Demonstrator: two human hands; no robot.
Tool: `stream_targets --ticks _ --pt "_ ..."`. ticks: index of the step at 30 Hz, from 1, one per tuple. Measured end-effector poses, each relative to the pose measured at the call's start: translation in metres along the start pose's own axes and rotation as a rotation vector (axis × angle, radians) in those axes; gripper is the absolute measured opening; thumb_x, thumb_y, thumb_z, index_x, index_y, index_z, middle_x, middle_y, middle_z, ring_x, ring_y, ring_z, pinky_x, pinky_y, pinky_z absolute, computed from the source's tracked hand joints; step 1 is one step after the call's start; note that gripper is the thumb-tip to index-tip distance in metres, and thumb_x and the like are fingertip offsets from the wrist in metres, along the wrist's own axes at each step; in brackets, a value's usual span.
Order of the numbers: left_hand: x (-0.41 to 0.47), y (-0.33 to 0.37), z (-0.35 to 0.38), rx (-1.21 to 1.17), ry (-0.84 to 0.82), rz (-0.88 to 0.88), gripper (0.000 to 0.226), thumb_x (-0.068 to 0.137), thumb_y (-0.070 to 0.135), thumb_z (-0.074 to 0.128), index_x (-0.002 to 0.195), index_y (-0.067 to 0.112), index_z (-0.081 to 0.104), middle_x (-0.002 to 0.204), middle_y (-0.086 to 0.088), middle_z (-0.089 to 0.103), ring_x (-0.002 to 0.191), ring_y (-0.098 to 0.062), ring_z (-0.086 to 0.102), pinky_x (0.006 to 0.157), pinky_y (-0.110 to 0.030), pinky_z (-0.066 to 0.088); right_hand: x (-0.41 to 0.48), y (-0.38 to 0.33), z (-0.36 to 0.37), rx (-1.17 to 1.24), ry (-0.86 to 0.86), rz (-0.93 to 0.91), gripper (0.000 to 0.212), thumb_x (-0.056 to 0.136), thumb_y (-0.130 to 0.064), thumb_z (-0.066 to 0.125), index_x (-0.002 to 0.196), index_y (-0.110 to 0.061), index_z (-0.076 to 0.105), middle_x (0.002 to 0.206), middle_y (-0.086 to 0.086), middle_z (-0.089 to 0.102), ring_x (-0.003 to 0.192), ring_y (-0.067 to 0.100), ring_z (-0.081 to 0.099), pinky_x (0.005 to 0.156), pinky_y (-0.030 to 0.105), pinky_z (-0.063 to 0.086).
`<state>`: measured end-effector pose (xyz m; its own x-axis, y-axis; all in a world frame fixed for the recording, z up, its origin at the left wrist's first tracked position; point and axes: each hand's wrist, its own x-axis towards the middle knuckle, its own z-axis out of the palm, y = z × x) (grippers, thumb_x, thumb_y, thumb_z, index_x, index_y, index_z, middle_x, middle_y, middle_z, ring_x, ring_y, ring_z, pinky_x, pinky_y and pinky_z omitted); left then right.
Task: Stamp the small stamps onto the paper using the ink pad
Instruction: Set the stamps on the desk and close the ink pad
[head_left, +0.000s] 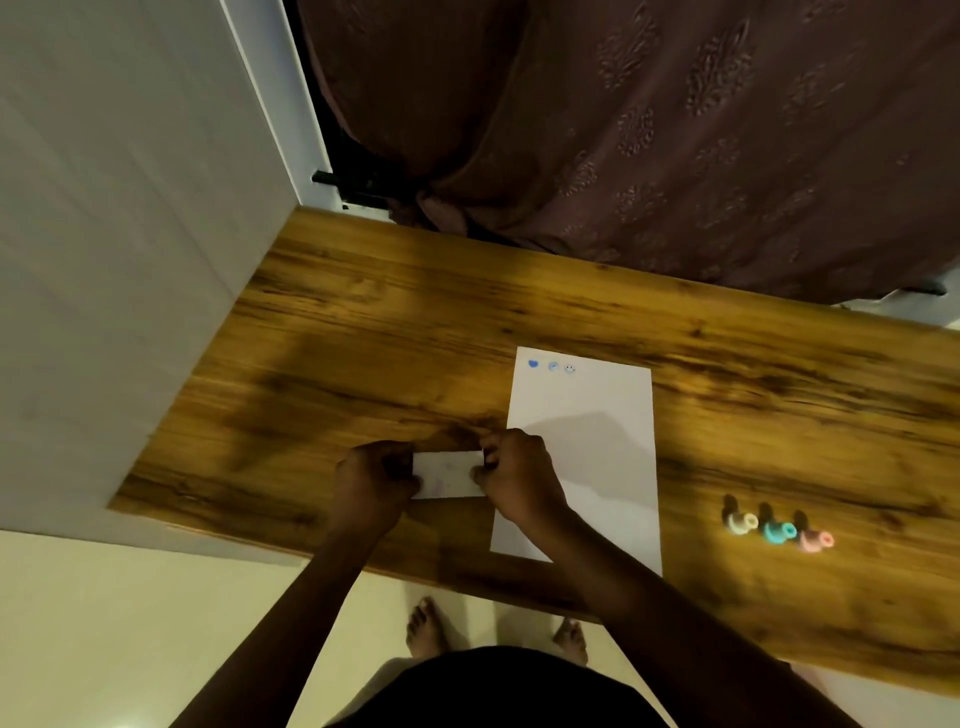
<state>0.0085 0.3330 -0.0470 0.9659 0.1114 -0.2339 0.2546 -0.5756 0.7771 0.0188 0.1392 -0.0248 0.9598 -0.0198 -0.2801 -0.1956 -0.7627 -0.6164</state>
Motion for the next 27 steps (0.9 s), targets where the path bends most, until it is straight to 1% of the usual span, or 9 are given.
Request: stream_targets --ticks 2,4,6,11,15,18,22,24,27 --pt "-0.001 0.000 0.001 -0.035 0.007 -0.036 0.033 0.075 -0.004 0.084 0.105 0.008 0.078 0.095 0.003 0.072 0.077 -0.003 0.066 0.069 -0.020 0.057 -0.001 0.000 0.000 0.031 0.002 0.005 0.023 0.087 -0.019 0.079 0.108 -0.011 0.074 0.102 0.005 0.077 0.094 0.021 0.074 0.090 0.034 0.061" --pt "-0.002 0.002 0.001 -0.072 0.012 -0.075 0.034 0.075 -0.005 0.084 0.106 0.007 0.078 0.100 -0.006 0.077 0.084 -0.016 0.072 0.081 -0.041 0.064 -0.003 0.002 -0.002 0.069 0.012 0.007 0.022 0.086 -0.017 0.079 0.107 -0.011 0.074 0.103 0.005 0.078 0.094 0.021 0.074 0.090 0.034 0.061" --pt "-0.003 0.007 0.002 -0.093 0.029 -0.078 0.034 0.074 -0.005 0.085 0.105 0.006 0.078 0.101 -0.009 0.078 0.093 -0.030 0.075 0.084 -0.047 0.063 -0.004 0.003 -0.006 0.092 0.037 0.011 0.019 0.086 -0.015 0.079 0.104 -0.011 0.075 0.101 0.005 0.077 0.095 0.021 0.074 0.089 0.034 0.061" --pt "0.004 0.036 0.016 -0.099 0.013 0.008 0.033 0.075 -0.002 0.086 0.106 0.009 0.079 0.109 -0.010 0.080 0.093 -0.021 0.075 0.079 -0.030 0.060 -0.004 0.014 -0.036 0.132 0.143 0.043 0.029 0.086 -0.015 0.078 0.114 -0.010 0.074 0.114 0.008 0.076 0.105 0.023 0.072 0.096 0.032 0.058" --pt "0.010 0.076 0.043 -0.152 -0.045 0.045 0.040 0.079 -0.005 0.083 0.117 0.006 0.074 0.115 -0.011 0.077 0.103 -0.028 0.075 0.086 -0.045 0.064 -0.007 0.035 -0.076 0.143 0.212 0.086 0.040 0.087 -0.015 0.078 0.126 -0.010 0.070 0.123 0.008 0.074 0.110 0.022 0.071 0.104 0.036 0.055" --pt "0.010 0.107 0.073 -0.192 -0.091 0.085 0.044 0.077 -0.008 0.083 0.118 0.006 0.074 0.115 -0.010 0.076 0.101 -0.027 0.074 0.075 -0.033 0.063 -0.011 0.063 -0.109 0.159 0.261 0.135 0.040 0.085 -0.012 0.079 0.124 -0.008 0.071 0.122 0.009 0.075 0.106 0.022 0.073 0.101 0.036 0.057" --pt "0.003 0.149 0.129 -0.186 -0.135 0.136 0.051 0.077 -0.006 0.085 0.125 0.009 0.073 0.114 0.000 0.074 0.099 -0.018 0.071 0.087 -0.032 0.057 -0.018 0.109 -0.155 0.175 0.295 0.233 0.035 0.082 -0.008 0.079 0.117 -0.008 0.075 0.119 0.008 0.076 0.100 0.020 0.075 0.091 0.031 0.060" --pt "0.000 0.169 0.159 -0.181 -0.144 0.138 0.043 0.074 -0.002 0.086 0.115 0.010 0.077 0.106 0.002 0.074 0.093 -0.013 0.068 0.085 -0.020 0.055 -0.023 0.135 -0.178 0.157 0.309 0.266 0.029 0.080 -0.006 0.079 0.109 -0.009 0.077 0.112 0.007 0.078 0.095 0.020 0.075 0.083 0.030 0.061" --pt "-0.004 0.194 0.199 -0.160 -0.202 0.115 0.036 0.072 0.001 0.087 0.106 0.012 0.081 0.097 0.004 0.074 0.089 -0.011 0.068 0.061 0.001 0.045 -0.028 0.173 -0.207 0.156 0.333 0.326 0.031 0.077 -0.005 0.080 0.107 -0.009 0.077 0.108 0.008 0.079 0.094 0.021 0.075 0.078 0.025 0.057"
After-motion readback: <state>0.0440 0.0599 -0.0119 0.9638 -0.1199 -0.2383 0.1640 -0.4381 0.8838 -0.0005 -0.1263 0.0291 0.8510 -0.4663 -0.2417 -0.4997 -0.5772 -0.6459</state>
